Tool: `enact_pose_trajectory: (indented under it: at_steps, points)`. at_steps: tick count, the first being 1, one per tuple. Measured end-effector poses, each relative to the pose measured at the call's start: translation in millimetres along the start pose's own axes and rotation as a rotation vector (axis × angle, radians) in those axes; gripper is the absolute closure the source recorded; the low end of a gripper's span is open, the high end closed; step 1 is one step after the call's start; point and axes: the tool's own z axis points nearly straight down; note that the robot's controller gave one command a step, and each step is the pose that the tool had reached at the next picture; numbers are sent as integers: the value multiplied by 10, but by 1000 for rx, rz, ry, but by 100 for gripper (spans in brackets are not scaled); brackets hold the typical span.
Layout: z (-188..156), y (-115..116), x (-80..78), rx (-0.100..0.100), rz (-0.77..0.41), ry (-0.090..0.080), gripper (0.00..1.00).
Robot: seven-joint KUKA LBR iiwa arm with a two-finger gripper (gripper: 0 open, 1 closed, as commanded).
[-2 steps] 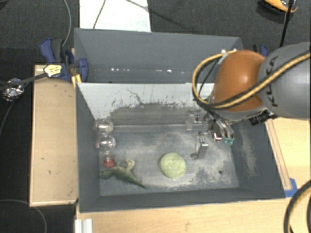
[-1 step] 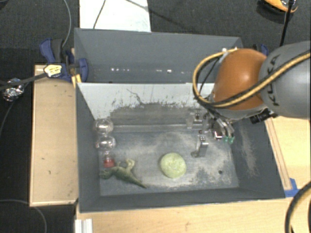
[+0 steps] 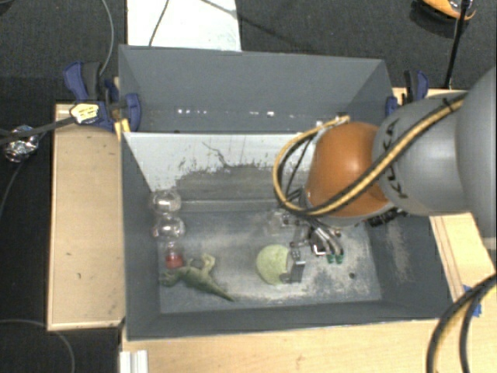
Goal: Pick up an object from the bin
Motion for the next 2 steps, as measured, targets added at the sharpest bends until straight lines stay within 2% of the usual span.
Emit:
enact_pose_trajectory:
  at_steps: [1, 2]
  points:
    - [-23, 283, 318, 0, 112, 11, 0]
    - [-71, 72, 339, 0, 69, 2, 0]
